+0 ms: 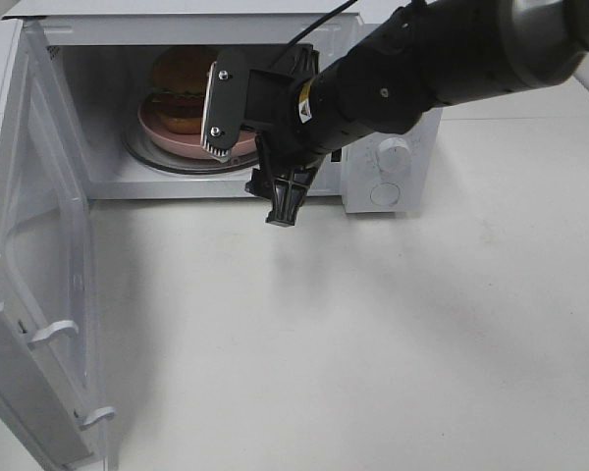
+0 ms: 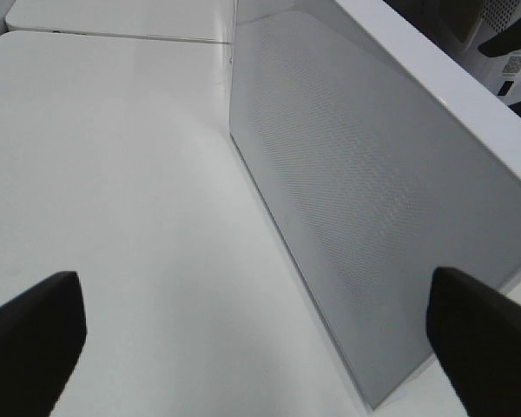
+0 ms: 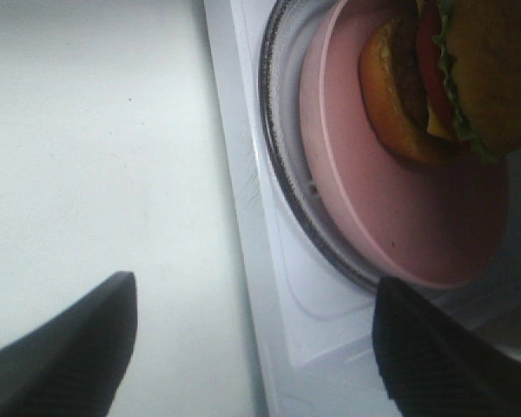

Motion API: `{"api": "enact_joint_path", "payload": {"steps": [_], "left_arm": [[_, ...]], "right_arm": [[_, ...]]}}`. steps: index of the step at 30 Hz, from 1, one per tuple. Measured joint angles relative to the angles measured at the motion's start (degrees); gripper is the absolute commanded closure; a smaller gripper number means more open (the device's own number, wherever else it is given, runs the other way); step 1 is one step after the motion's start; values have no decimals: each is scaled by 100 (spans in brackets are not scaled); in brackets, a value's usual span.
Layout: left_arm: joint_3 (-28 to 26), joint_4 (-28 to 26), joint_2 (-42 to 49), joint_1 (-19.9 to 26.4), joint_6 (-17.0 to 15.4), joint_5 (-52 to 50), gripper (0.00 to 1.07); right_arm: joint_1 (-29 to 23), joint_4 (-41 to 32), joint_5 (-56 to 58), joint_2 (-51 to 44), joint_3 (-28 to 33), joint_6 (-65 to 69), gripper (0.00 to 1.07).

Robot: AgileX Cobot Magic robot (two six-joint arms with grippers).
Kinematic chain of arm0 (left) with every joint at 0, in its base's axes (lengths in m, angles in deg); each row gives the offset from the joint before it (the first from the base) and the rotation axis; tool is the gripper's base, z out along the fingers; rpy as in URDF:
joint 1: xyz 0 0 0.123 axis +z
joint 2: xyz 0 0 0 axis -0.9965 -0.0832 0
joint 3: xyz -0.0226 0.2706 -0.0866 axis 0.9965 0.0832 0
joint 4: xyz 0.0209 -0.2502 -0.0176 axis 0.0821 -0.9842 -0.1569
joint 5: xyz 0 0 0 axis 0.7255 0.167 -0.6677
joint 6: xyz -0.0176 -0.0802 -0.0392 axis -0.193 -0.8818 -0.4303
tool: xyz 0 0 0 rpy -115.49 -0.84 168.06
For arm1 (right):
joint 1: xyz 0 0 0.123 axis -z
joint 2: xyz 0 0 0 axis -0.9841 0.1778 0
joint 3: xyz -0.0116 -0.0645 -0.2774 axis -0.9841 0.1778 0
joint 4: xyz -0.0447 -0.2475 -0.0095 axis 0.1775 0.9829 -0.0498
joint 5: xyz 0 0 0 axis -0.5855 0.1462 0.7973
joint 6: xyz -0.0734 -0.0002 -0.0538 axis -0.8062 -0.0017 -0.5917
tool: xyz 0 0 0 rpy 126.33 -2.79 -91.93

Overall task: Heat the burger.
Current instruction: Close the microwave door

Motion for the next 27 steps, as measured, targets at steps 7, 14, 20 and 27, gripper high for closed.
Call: {"api": "enact_joint_path", "payload": {"steps": [7,14,20,27], "left_arm": [[0,0,0,0,0,0,7],[0,0,0,0,0,0,7],[0,0,0,0,0,0,7],[0,0,0,0,0,0,7]], "right_arm": [[0,-252,-11,-619,791,859,32],[0,-418,0,-1324,1679,2183,32],[0,-453,63,-1793,2217,2876,32],[0,-854,1627,-2722,2544,3507,32]]}}
